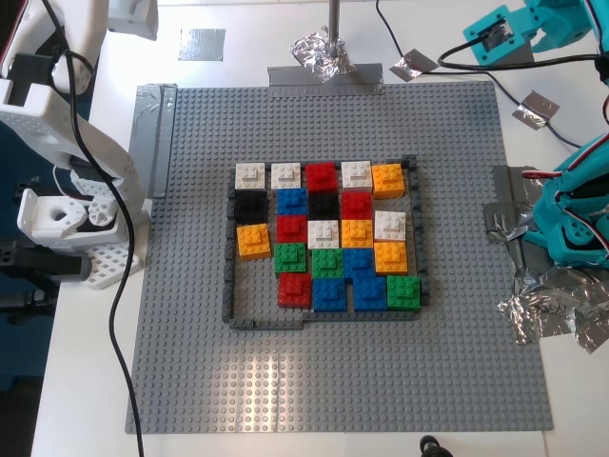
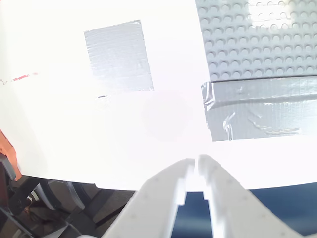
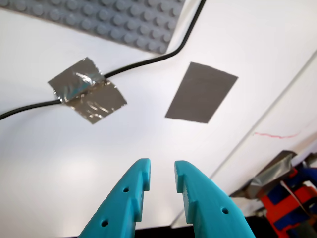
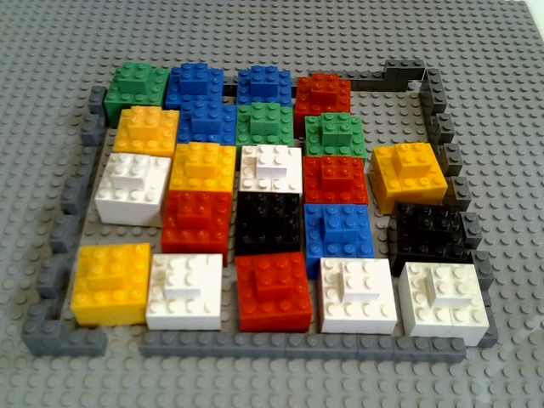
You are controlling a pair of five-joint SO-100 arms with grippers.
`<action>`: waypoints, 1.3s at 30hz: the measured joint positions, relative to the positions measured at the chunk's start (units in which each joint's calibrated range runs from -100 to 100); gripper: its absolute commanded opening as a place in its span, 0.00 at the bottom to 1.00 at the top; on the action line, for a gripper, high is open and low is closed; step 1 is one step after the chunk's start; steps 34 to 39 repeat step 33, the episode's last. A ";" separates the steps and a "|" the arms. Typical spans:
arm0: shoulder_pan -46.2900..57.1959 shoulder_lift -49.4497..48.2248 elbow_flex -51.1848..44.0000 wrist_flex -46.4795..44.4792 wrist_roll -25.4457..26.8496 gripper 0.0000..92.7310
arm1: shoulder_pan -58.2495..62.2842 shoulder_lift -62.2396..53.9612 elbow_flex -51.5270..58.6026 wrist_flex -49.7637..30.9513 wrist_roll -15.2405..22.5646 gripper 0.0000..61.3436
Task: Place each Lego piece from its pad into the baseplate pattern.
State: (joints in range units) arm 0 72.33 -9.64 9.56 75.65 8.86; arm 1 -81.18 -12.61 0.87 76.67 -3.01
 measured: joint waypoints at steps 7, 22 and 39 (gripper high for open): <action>0.89 1.10 -0.20 0.00 0.00 0.07 | 3.09 0.00 0.10 -4.75 0.73 0.00; 2.96 1.69 -2.05 0.00 -2.61 0.07 | 4.27 3.45 -2.71 0.80 1.71 0.00; 2.96 1.69 -2.15 0.00 -3.76 0.07 | 4.27 4.32 -4.64 1.77 2.25 0.00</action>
